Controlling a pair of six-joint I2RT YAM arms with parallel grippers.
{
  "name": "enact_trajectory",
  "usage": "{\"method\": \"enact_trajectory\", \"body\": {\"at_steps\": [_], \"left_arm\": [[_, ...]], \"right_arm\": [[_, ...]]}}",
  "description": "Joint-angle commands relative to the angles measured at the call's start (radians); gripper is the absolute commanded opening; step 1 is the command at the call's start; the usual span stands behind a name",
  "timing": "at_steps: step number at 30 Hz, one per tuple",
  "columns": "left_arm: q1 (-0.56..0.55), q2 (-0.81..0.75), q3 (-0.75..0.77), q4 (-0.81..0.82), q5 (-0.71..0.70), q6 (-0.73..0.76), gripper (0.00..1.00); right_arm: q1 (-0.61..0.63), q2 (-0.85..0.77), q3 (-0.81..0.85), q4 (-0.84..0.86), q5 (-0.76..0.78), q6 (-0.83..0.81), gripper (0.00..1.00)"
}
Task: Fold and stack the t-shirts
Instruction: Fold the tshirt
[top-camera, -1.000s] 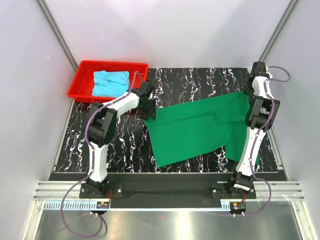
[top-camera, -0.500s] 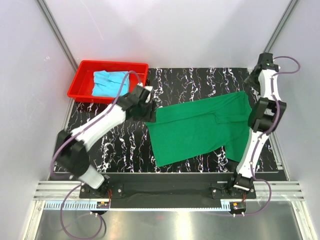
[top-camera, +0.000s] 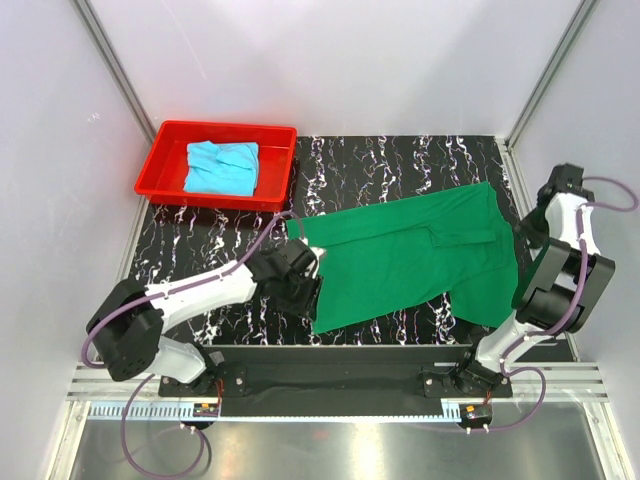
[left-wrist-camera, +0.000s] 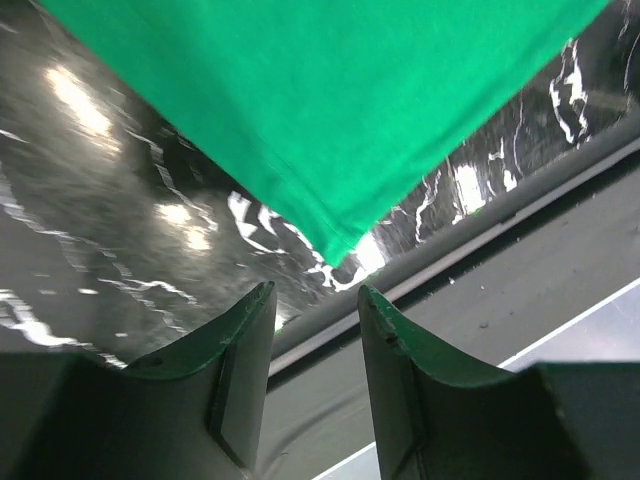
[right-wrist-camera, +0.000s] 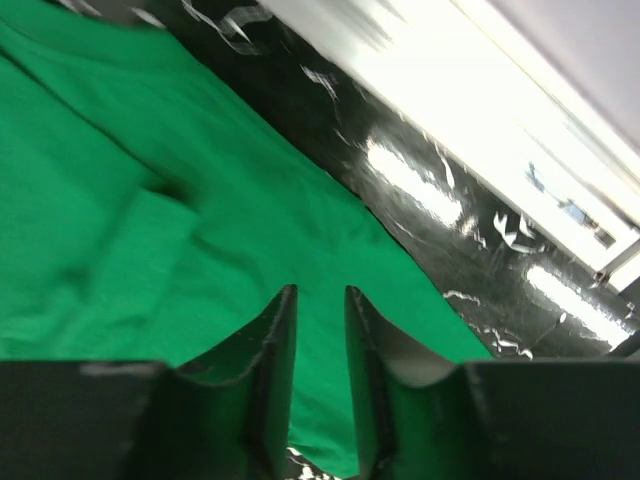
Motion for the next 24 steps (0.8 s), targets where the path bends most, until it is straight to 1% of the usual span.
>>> {"method": "enact_trajectory", "body": {"at_steps": [1,3,7,12,17,20,21,22,24], "left_arm": [[-0.034,-0.018,-0.050,0.090,0.018,-0.099,0.42],[-0.048,-0.004,-0.064,0.106,0.006,-0.124,0.40],[-0.085,0.016,-0.086,0.137,-0.040,-0.188,0.41],[-0.096,0.095,-0.063,0.160,-0.057,-0.205,0.42],[-0.096,0.177,-0.035,0.166,-0.055,-0.230,0.43],[-0.096,0.212,-0.006,0.162,-0.061,-0.225,0.43],[-0.096,0.220,0.012,0.159,-0.058,-0.220,0.42],[-0.096,0.238,0.023,0.154,-0.054,-0.219,0.38],[-0.096,0.244,0.035,0.125,-0.052,-0.216,0.34]], "right_arm": [[-0.020,-0.062,-0.072,0.015,-0.046,-0.048,0.31],[-0.031,-0.083,-0.099,0.020,-0.051,-0.056,0.31],[-0.036,-0.109,-0.158,0.026,-0.045,-0.059,0.33],[-0.036,-0.108,-0.177,0.030,-0.026,-0.055,0.36],[-0.045,-0.085,-0.165,0.023,-0.015,-0.059,0.42],[-0.054,-0.077,-0.162,0.021,-0.017,-0.062,0.43],[-0.057,-0.076,-0.165,0.023,-0.014,-0.065,0.43],[-0.062,-0.074,-0.163,0.023,-0.012,-0.064,0.43],[-0.066,-0.066,-0.163,0.017,-0.006,-0.064,0.43]]}}
